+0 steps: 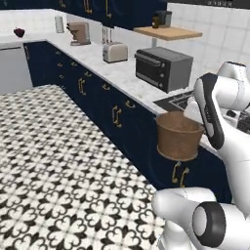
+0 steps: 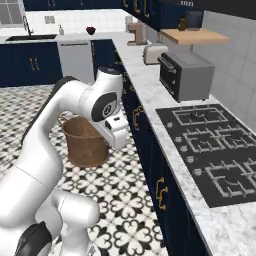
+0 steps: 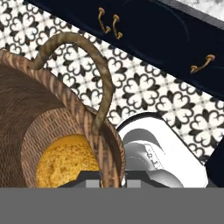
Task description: Open the cabinet, pick up the bread from the cabinet and place it in the basket. Then move the basket to the dining counter.
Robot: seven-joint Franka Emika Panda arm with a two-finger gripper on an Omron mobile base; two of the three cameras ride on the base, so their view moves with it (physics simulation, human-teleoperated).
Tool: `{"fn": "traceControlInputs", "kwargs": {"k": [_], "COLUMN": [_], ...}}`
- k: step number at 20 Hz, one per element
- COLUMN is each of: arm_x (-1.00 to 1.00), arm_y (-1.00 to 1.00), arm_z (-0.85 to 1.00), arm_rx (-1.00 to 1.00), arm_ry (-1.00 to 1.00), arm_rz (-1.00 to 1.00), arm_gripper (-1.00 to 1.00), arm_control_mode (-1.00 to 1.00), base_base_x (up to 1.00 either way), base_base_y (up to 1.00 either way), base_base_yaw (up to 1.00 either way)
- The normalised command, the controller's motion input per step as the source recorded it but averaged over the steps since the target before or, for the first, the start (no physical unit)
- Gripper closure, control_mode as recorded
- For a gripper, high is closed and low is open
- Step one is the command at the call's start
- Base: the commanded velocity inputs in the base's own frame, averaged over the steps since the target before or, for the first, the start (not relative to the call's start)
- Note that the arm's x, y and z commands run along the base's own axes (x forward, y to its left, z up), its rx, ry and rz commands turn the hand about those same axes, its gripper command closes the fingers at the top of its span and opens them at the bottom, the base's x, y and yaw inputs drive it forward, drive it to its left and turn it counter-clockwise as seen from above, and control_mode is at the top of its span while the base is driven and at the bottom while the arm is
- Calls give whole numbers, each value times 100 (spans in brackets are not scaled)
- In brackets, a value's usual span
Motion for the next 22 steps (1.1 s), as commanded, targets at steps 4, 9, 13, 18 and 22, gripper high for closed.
{"fn": "traceControlInputs", "kwargs": {"k": [4,9,13,18,22], "arm_x": [0,0,0,0,0], "arm_y": [0,0,0,0,0], "arm_z": [0,0,0,0,0], "arm_rx": [0,0,0,0,0], "arm_ry": [0,0,0,0,0], "arm_rz": [0,0,0,0,0], "arm_gripper": [100,100,100,100,100], "arm_control_mode": [100,100,100,100,100], "base_base_x": [0,0,0,72,100], "base_base_y": [60,54,52,30,68], "base_base_yaw": [85,87,86,46,4]}}
